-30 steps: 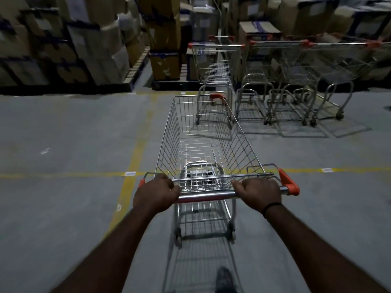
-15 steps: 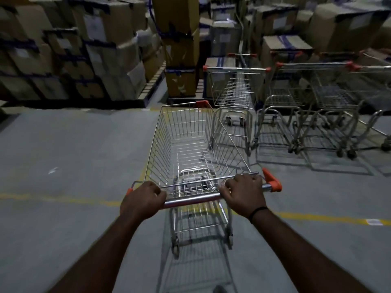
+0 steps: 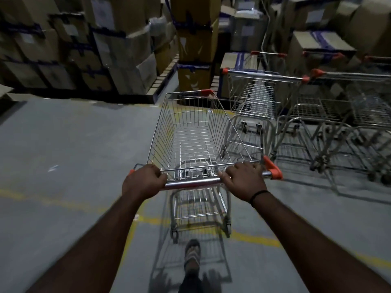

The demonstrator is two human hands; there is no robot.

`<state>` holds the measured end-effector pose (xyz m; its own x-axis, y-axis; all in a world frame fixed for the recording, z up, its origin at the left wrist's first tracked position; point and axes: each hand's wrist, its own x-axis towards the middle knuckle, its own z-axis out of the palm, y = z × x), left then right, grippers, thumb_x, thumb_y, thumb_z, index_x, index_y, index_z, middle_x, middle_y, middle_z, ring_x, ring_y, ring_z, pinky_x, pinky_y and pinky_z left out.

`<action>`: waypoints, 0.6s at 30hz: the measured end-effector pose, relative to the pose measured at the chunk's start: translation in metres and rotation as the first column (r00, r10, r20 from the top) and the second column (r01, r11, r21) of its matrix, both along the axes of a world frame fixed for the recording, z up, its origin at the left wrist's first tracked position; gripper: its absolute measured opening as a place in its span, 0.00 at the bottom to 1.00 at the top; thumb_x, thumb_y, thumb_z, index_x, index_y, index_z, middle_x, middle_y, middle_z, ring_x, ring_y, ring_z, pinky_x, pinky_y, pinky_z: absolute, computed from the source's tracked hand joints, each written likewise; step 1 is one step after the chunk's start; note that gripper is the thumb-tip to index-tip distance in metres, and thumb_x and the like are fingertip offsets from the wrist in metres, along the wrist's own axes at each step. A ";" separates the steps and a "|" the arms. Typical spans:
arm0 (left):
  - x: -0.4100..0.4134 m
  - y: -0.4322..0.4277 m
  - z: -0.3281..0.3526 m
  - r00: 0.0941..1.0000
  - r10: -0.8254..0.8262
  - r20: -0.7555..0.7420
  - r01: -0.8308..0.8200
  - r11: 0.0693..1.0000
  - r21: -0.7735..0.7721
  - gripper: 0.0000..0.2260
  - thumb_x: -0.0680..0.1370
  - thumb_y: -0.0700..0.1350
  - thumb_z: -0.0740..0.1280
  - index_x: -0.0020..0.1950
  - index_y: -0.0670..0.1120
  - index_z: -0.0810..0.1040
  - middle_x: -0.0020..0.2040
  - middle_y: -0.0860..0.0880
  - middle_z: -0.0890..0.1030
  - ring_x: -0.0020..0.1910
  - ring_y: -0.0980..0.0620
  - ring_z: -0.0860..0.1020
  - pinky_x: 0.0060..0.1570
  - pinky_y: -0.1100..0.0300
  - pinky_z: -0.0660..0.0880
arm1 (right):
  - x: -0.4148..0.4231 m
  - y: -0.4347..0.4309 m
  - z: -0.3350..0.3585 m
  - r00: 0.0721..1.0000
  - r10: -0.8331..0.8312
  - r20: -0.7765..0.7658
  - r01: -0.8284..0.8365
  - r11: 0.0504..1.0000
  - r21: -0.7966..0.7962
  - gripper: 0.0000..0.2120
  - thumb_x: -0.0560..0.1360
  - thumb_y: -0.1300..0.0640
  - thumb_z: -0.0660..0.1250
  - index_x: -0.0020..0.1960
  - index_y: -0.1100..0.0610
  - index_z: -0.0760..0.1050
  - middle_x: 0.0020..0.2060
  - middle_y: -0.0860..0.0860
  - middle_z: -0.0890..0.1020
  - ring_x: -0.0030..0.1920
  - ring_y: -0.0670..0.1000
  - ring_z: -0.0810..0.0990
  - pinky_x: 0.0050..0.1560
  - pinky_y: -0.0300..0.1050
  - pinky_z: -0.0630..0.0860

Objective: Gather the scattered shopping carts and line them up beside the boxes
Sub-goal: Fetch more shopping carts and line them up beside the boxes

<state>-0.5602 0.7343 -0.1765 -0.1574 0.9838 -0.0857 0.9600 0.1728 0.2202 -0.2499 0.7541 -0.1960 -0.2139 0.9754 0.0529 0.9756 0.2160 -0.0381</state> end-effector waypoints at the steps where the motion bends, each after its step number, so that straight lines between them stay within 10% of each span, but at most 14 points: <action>1: -0.005 0.019 0.000 1.000 0.000 -0.003 0.000 1.000 0.001 0.17 0.73 0.61 0.60 0.42 0.50 0.80 0.44 0.51 0.83 0.46 0.45 0.81 0.48 0.55 0.74 | -0.004 0.018 0.000 1.000 0.001 0.002 -0.001 1.000 -0.003 0.38 0.74 0.31 0.36 0.52 0.48 0.81 0.52 0.51 0.81 0.59 0.56 0.75 0.56 0.54 0.61; 18: -0.079 0.277 0.005 0.997 -0.081 0.010 0.081 0.995 -0.050 0.16 0.79 0.56 0.55 0.42 0.49 0.75 0.46 0.49 0.80 0.51 0.45 0.79 0.64 0.47 0.70 | -0.078 0.238 -0.002 0.994 -0.029 -0.105 0.020 0.996 -0.087 0.35 0.73 0.34 0.39 0.61 0.49 0.76 0.58 0.54 0.78 0.65 0.59 0.71 0.72 0.64 0.54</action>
<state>-0.6389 1.0113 -0.1717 -0.0766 0.9877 -0.1361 0.9695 0.1056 0.2210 -0.3284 0.9920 -0.1983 -0.1874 0.9822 -0.0095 0.9700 0.1835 -0.1593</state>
